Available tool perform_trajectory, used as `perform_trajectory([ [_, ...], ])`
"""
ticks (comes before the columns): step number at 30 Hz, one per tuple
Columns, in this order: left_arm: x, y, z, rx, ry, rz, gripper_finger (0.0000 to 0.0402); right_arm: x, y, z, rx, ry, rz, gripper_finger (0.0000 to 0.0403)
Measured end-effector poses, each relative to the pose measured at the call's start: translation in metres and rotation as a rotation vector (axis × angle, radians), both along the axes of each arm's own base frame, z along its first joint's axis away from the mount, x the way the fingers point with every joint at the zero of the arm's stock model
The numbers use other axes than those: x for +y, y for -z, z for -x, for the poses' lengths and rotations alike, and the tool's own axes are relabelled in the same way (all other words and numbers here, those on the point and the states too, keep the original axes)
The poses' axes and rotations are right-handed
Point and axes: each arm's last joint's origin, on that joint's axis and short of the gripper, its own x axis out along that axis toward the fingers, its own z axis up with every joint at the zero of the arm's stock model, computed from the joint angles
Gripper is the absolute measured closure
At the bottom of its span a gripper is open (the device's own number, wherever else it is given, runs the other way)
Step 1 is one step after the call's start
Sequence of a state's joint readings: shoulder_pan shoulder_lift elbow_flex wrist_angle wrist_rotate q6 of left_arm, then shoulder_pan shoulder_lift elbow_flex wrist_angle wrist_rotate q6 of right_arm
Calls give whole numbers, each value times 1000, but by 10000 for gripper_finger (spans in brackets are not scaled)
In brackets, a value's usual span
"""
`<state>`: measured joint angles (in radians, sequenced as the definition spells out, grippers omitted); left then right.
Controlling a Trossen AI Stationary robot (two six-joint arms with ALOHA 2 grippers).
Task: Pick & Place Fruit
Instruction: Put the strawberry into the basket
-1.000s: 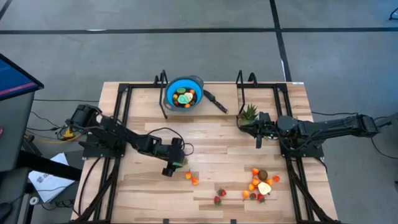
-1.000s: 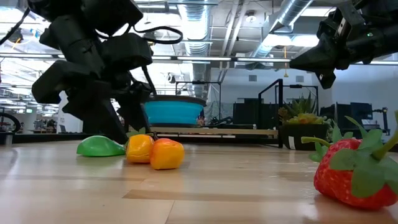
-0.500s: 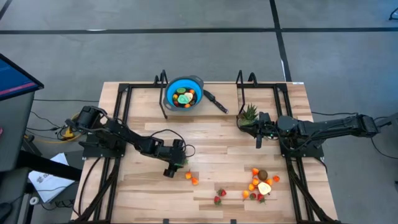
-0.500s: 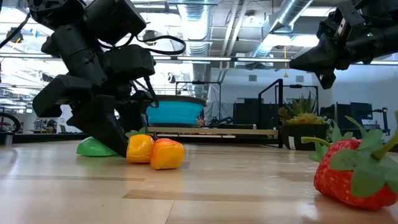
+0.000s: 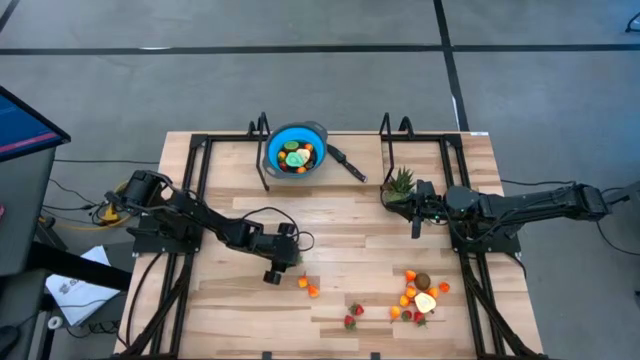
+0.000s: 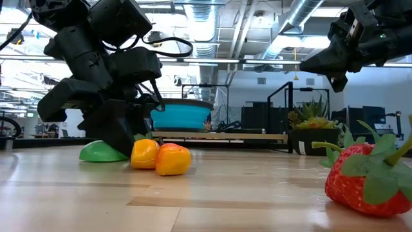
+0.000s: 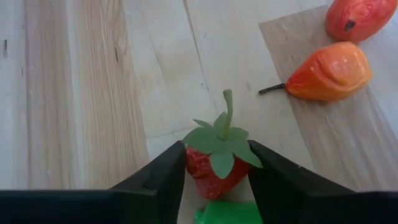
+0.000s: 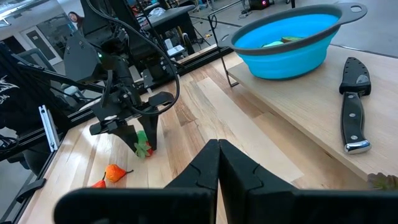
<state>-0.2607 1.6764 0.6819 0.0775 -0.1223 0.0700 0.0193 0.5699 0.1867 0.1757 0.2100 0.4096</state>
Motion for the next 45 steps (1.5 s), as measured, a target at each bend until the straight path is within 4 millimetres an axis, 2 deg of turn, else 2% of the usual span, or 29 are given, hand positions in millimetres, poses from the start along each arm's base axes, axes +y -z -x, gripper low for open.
perform_trajectory([
  [4,0,0,0,-1,0,0,259,0,0,0,0,0,0,401],
  [11,0,-1,0,-6,0,2,245,0,0,0,0,0,0,401],
  [19,0,-1,-1,-10,0,3,258,0,0,0,0,0,0,401],
  [38,0,-2,-2,-25,-6,0,249,0,3,1,33,0,0,401],
  [45,0,-2,-2,-28,-60,46,252,0,3,1,33,0,1,401],
])
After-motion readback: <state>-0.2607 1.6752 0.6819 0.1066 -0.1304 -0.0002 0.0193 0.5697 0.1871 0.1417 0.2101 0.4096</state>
